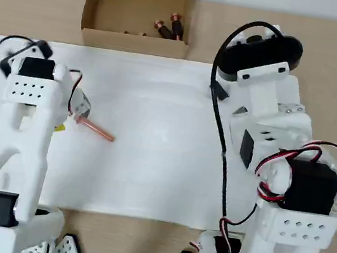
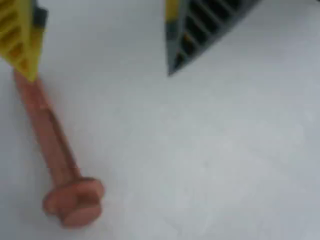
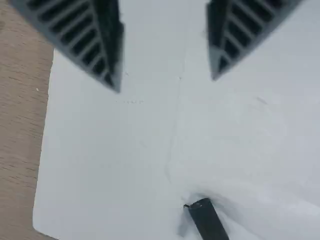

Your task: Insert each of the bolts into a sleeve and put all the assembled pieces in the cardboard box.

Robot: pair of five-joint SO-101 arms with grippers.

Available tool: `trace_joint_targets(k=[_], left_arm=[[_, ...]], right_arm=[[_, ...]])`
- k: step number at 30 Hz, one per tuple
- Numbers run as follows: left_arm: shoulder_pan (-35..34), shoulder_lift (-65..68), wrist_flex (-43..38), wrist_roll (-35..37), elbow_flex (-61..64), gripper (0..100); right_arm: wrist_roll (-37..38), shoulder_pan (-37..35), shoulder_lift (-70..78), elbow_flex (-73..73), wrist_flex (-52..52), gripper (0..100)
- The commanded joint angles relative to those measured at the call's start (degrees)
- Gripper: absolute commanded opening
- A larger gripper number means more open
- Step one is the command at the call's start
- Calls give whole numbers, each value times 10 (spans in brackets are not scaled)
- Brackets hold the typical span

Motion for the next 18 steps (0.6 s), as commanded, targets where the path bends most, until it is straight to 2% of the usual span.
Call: trace_joint_targets(k=[1,5,10,14,18], left_arm=[[-10,-7,-54,76,-8,188],[-6,-7,-174,116,56,189],[7,-7,-344,128,171,188],[7,-7,-396,128,224,189],[4,-7,-412,129,227,189]], right_arm=[[-1,10,-11,0,1,149],[-1,10,-11,1,10,149],[1,10,-11,11,17,149],[2,10,-11,40,13,149],[1,10,-11,56,13,149]])
